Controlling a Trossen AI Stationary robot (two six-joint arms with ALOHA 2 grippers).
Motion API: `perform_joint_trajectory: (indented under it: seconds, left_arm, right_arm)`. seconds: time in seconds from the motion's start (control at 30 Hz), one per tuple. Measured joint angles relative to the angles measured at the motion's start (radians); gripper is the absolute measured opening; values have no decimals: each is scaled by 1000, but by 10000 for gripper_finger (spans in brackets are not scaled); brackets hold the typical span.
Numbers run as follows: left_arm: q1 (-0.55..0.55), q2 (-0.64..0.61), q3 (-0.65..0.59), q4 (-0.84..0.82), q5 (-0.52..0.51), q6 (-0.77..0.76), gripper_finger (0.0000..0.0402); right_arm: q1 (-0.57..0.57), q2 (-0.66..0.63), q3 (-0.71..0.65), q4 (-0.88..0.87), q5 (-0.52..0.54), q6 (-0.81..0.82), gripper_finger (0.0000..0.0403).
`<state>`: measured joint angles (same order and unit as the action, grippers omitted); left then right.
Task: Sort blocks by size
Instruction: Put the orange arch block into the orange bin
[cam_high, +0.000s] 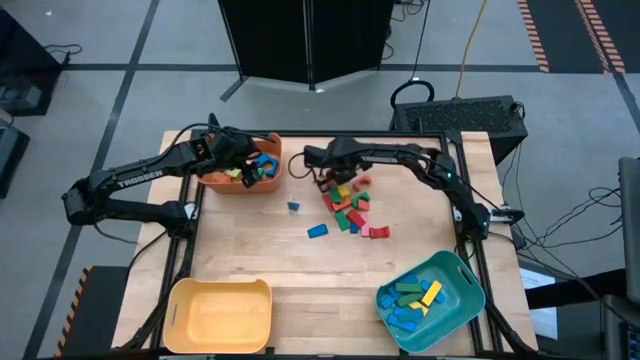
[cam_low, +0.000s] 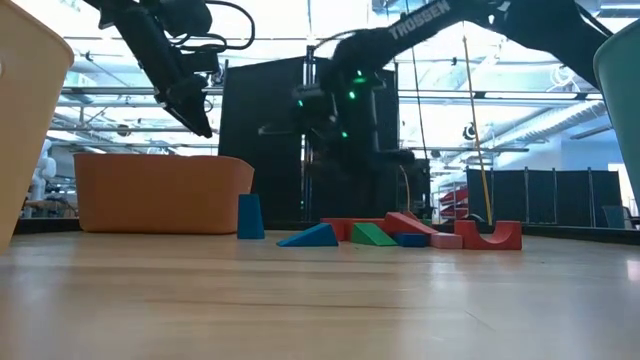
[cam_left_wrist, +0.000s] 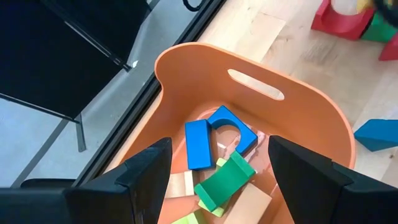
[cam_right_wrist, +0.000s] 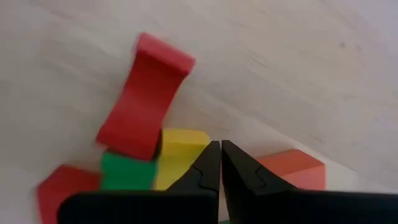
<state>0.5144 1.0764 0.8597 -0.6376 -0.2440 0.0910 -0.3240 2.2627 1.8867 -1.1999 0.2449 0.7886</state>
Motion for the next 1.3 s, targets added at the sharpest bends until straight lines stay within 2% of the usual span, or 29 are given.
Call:
perform_joint_trajectory:
  seconds: [0.23,0.33,0.53,0.7,0.83,1.07,1.3]
  left_arm:
    - [0,0,0,-1,0,-4,267]
    - [0,0,0,-1,0,-4,267]
    - [0,0,0,-4,0,-4,267]
    - [0,0,-1,-9,0,-3,267]
    - [0,0,-1,-8,0,-2,267]
    - [0,0,-1,-8,0,-1,267]
    - [0,0,-1,-8,0,-5,267]
  right_arm:
    - [14,0,63,-163,36,-12,1]
    - [15,0,63,-219,35,-44,14]
    - [18,0,63,-241,-17,-84,92]
    - [25,-2,30,-246,-9,-66,166]
    - [23,-2,-36,-207,-15,-49,199]
    - [13,-2,-93,-73,-54,-99,198]
    - [-4,-2,-118,-38,-69,-84,145]
